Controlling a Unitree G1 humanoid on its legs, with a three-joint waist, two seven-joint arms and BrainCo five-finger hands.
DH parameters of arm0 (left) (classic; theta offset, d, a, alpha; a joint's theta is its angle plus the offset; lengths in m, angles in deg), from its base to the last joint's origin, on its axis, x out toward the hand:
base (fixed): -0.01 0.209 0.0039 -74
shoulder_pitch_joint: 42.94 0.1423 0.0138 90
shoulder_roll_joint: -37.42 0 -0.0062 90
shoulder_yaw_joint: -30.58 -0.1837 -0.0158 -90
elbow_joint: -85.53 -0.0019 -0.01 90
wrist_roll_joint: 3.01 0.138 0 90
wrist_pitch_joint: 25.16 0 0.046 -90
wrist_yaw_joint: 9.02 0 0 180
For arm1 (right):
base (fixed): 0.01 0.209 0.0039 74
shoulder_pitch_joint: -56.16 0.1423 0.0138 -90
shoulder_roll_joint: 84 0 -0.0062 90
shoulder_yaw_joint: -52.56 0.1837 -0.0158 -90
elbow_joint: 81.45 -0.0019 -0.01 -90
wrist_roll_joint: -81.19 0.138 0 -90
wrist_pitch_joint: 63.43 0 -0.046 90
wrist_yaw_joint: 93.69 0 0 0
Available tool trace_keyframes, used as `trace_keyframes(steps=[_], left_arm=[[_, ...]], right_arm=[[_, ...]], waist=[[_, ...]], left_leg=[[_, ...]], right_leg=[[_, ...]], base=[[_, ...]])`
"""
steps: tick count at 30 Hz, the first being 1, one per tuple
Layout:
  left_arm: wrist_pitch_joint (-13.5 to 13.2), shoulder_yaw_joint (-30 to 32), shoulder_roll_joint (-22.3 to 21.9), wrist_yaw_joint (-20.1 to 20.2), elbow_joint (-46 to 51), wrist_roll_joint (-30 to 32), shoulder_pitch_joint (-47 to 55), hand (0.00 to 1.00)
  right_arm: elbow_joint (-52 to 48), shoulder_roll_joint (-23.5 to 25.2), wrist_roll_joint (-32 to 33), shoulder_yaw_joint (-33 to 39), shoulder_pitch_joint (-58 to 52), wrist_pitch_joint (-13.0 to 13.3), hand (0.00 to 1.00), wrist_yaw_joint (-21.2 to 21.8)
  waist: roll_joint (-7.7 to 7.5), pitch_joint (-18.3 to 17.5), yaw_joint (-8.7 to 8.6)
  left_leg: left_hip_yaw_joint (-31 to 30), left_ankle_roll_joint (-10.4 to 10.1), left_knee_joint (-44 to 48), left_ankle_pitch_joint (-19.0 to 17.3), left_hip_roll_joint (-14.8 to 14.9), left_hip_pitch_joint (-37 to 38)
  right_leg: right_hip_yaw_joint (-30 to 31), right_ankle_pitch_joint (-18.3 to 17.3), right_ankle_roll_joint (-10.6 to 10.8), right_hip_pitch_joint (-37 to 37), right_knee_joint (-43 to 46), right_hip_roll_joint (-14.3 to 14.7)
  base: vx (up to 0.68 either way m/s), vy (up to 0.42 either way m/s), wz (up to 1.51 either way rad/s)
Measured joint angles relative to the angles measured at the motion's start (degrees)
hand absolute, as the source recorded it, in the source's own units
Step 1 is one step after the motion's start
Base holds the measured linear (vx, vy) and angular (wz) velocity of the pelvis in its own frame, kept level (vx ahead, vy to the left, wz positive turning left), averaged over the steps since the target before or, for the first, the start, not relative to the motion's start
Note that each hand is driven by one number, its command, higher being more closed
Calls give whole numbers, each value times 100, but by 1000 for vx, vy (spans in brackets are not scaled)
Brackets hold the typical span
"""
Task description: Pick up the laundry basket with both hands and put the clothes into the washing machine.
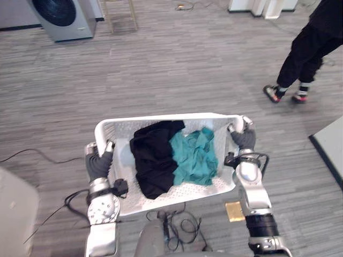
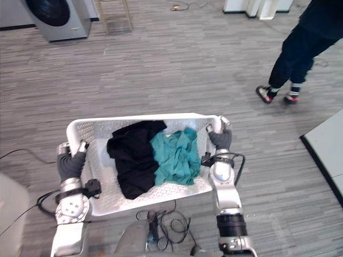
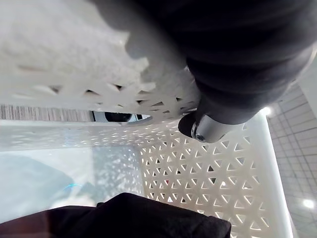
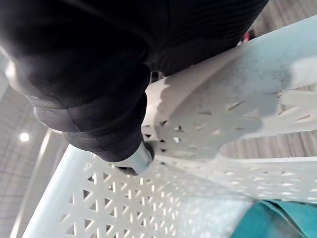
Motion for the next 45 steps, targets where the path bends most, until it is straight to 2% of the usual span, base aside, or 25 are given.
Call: trace_keyframes(steps=[2,6,7,10,11,14,16,17,18,19,20,21,23,27,28,30,31,32,33,35,36,39,42,44,45], left_arm=[[8,-12,-2,-15,25,-5,24,100],[123,-83,396,-137,350,-2,232,100],[133,-83,444,-152,382,-2,231,100],[131,-122,474,-237,384,-11,196,100],[132,-171,479,-218,358,-11,93,100],[143,-219,474,-209,-65,-4,-269,100],[152,-218,475,-169,-212,104,-300,100],[154,-228,462,-73,-293,117,-252,100],[164,-270,332,-51,-395,111,-250,100],[200,-227,120,22,-436,114,-190,100],[215,-125,163,41,-469,102,-154,100],[213,-135,216,40,-498,87,-161,100],[194,-218,253,47,-507,-24,-181,100],[130,-185,199,47,-506,-114,-148,100],[97,-182,180,41,-497,-116,-149,100],[88,-168,98,35,-418,-117,-86,100],[83,-175,94,35,-340,-114,-13,100],[74,-170,77,27,-292,-114,87,100],[109,-168,131,15,-292,-112,186,100],[127,-181,232,23,-289,-112,182,100],[190,-183,235,28,-290,-108,195,100],[270,-180,277,26,-254,-83,347,100],[164,-202,377,10,-16,-98,347,100],[96,-259,370,49,-33,-100,170,100],[95,-259,373,54,-111,-85,127,100]], right_arm=[[-286,16,-7,-16,-170,-9,100,3],[-364,237,-18,-72,-361,-11,100,1],[-363,255,-17,-72,-354,-11,100,0],[-334,213,-20,-46,-175,-6,100,1],[-302,139,-12,21,-109,-6,100,0],[-237,123,-10,124,-119,-31,100,-86],[-201,146,-15,122,-265,-32,100,-98],[-164,156,-11,123,-407,-33,100,-97],[-161,25,-2,123,-440,-39,100,-95],[-160,-93,1,79,-432,-121,100,-81],[-166,-52,46,-23,-437,-151,100,-86],[-175,-53,45,-26,-436,-150,100,-98],[-201,-70,43,47,-419,-149,100,-130],[-207,-105,46,43,-311,-139,100,-122],[-202,-123,50,43,-280,-131,100,-120],[-117,-178,48,30,-175,-120,100,-95],[-108,-168,44,24,-177,-119,100,-90],[-36,-115,43,4,-169,-118,100,-82],[136,-21,33,-6,-196,-118,100,-70],[173,10,-4,5,-195,-115,100,-63],[303,76,-7,22,-202,-116,100,-64],[334,193,-16,-11,-418,-110,100,-51],[-79,169,-31,-21,-502,-11,100,-48],[-184,124,-81,90,-557,124,100,-63],[-177,127,-136,108,-585,121,100,-68]], waist=[[-78,21,85],[0,95,9],[-8,90,0],[-44,52,-231],[-8,55,-343],[14,65,-603],[46,52,-582],[26,35,-618],[330,53,-705],[778,25,-570],[801,9,-375],[800,11,-349],[629,76,-253],[395,200,3],[324,241,56],[327,220,147],[337,200,173],[267,168,212],[35,25,115],[-137,-25,28],[-146,-14,-9],[-8,44,11],[142,3,-213],[150,2,-363],[85,-35,-449]], left_leg=[[16,99,433,-629,-206,147],[2,-64,479,-1213,-282,1133],[8,-53,364,-1217,-302,1285],[-106,-55,-357,-1215,-449,1879],[-214,-74,-533,-1225,-481,1996],[-652,-333,-945,-1375,-572,2613],[-785,-711,-481,-1602,-434,2904],[-773,-703,804,-1612,-285,2676],[-778,-495,1677,-1502,21,2390],[-647,622,3187,-427,679,1757],[-507,797,3990,1150,1098,1394],[-578,798,4418,1065,1243,1118],[-584,839,5427,262,1328,180],[-438,289,3841,-554,679,-742],[-369,205,2998,-555,503,-875],[-327,-483,558,-63,236,-1053],[-376,-532,184,248,218,-1036],[-436,-269,625,519,128,-1047],[-397,269,1240,51,-81,-1017],[-225,626,1728,-519,-299,-780],[-113,691,1929,-666,-360,-409],[-115,615,1415,-812,-481,918],[-289,511,168,-785,-655,2029],[-457,387,-298,-824,-753,2529],[-592,154,-434,-970,-836,2867]], right_leg=[[-10,-294,469,-98,1061,-343],[156,-233,717,-1490,5453,-691],[117,-247,693,-1687,5631,-676],[-405,-382,432,-2533,4732,-638],[-509,-321,365,-2824,3625,-613],[-323,505,264,-2964,947,-432],[-313,773,-189,-3037,1275,-77],[-163,1172,-679,-2813,1368,267],[-221,1152,-591,-2648,1479,475],[-317,851,-785,-2260,1385,906],[-123,655,-757,-1871,1190,1145],[-117,597,-723,-1636,1018,1209],[177,422,-667,-649,304,1258],[376,126,-678,547,-113,868],[372,33,-687,763,-118,729],[364,-153,-486,1322,-148,538],[421,-241,-352,1452,-65,526],[491,-431,-99,1454,446,330],[563,-372,138,943,2032,-118],[690,243,975,168,4266,-601],[601,305,1086,-225,5418,-816],[294,18,615,-611,6205,-847],[-430,-455,260,-1685,5224,-719],[-648,-323,236,-2104,3006,-511],[-542,168,208,-2212,1555,-307]], base=[[387,315,10],[464,236,5],[447,111,7],[472,78,26],[508,63,58],[653,-21,70],[840,-185,57],[514,-168,64],[981,-263,43],[787,-137,-34],[958,-168,-62],[972,-160,-47],[796,-127,-11],[708,69,-26],[780,188,-23],[894,257,-39],[859,287,-57],[870,351,-38],[883,370,-20],[1032,426,12],[971,361,5],[647,184,-23],[631,121,18],[630,54,56],[642,39,47]])
